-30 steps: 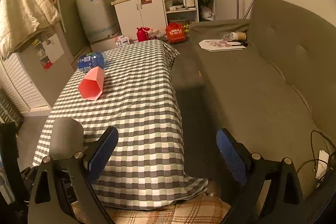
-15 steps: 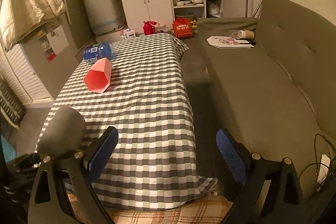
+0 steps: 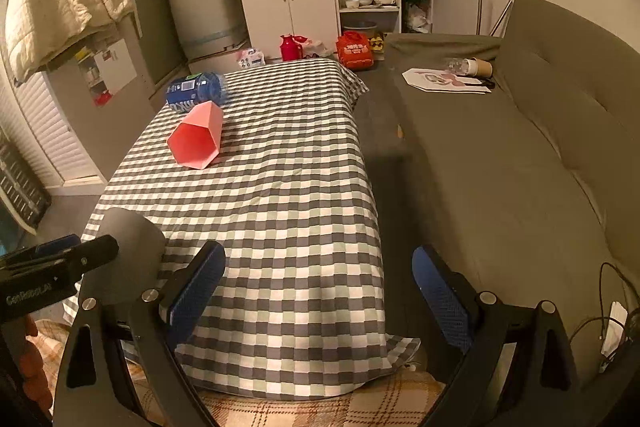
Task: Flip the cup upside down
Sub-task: 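Rotate the left gripper to turn the grey cup upright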
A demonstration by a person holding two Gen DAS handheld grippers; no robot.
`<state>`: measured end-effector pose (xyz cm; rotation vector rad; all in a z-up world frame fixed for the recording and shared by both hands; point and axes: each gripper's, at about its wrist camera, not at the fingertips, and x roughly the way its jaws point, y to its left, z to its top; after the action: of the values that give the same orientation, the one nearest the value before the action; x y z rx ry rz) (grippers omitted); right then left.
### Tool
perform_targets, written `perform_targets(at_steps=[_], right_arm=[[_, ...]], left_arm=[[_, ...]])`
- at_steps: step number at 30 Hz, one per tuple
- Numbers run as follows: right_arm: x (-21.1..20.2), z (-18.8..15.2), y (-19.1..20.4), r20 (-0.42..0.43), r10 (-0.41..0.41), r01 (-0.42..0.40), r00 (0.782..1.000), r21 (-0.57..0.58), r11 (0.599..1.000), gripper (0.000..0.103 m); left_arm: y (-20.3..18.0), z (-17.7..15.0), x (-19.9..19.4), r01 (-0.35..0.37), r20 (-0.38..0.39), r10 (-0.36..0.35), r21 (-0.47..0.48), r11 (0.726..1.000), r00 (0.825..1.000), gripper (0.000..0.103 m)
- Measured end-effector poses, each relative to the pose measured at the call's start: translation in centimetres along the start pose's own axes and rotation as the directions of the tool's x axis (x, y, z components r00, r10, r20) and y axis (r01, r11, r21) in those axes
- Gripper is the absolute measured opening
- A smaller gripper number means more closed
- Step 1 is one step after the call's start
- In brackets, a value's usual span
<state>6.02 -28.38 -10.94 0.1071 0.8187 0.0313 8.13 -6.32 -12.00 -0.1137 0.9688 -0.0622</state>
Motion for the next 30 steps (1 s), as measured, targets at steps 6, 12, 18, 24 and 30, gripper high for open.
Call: perform_targets(at_steps=[6,12,18,24,30], right_arm=[[0.2,-0.1,0.1,-0.010,-0.002,0.002,1.000,0.005,1.000,0.095],[0.2,-0.1,0.2,-0.012,-0.003,0.003,1.000,-0.006,1.000,0.095],[0.5,-0.1,0.0,-0.021,0.000,0.000,1.000,0.011,1.000,0.095],[0.6,-0.1,0.0,-0.023,0.004,-0.004,1.000,0.010,1.000,0.095],[0.8,-0.1,-0.2,-0.030,0.009,-0.008,1.000,0.018,1.000,0.095]], left_arm=[[-1.3,-3.5,1.7,0.003,-0.074,-0.001,0.026,1.000,0.997,0.084],[-1.1,-4.2,3.2,0.006,-0.089,-0.003,0.026,1.000,0.996,0.073],[-0.7,-3.0,2.2,0.027,-0.061,-0.024,0.044,0.999,0.998,0.073],[-1.1,-0.4,1.4,0.017,-0.022,-0.015,0.077,0.997,1.000,0.072],[-1.3,2.3,2.2,0.010,-0.036,-0.006,0.101,0.995,0.999,0.072]])
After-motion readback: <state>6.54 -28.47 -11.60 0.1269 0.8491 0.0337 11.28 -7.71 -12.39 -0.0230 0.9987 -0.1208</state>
